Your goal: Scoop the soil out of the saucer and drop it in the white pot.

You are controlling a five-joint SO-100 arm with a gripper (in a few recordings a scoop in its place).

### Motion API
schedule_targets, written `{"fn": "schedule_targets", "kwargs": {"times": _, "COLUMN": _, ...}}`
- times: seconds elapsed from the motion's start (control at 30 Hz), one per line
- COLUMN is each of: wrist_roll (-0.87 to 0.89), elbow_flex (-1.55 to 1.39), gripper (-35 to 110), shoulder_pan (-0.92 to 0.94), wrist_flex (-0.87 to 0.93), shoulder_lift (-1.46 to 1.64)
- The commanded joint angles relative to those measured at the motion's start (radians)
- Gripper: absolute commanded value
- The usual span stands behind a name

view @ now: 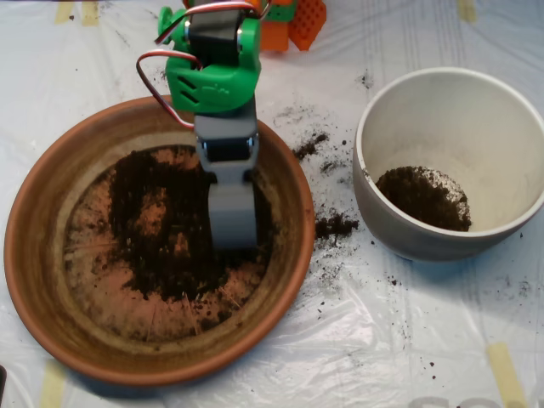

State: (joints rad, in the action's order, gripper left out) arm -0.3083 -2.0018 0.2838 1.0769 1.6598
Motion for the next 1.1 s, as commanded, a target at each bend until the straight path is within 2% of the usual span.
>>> {"fn": "schedule_targets", "kwargs": {"times": 0.0, "wrist_roll": -0.020, "elbow_flex": -0.012, "gripper": 41, "shoulder_pan": 0.034, "wrist_flex": -0.035, "shoulder_lift": 0.051}}
{"fn": "schedule_targets", "kwargs": {"times": 0.2, "wrist_roll": -0.021, "elbow_flex": 0.021, "gripper": 40, "shoulder_pan": 0.032, "wrist_flex": -0.023, "shoulder_lift": 0.012}}
{"fn": "schedule_targets", "kwargs": {"times": 0.4, "wrist_roll": 0.049, "elbow_flex": 0.020, "gripper": 40, "shoulder_pan": 0.031, "wrist_flex": 0.046, "shoulder_lift": 0.063}}
{"fn": "schedule_targets", "kwargs": {"times": 0.57, "wrist_roll": 0.074, "elbow_flex": -0.003, "gripper": 40, "shoulder_pan": 0.023, "wrist_flex": 0.000, "shoulder_lift": 0.015}}
{"fn": "schedule_targets", "kwargs": {"times": 0.77, "wrist_roll": 0.048, "elbow_flex": 0.018, "gripper": 40, "shoulder_pan": 0.044, "wrist_flex": -0.160, "shoulder_lift": -0.058}}
{"fn": "schedule_targets", "kwargs": {"times": 1.07, "wrist_roll": -0.020, "elbow_flex": 0.167, "gripper": 38, "shoulder_pan": 0.032, "wrist_flex": -0.126, "shoulder_lift": -0.218}}
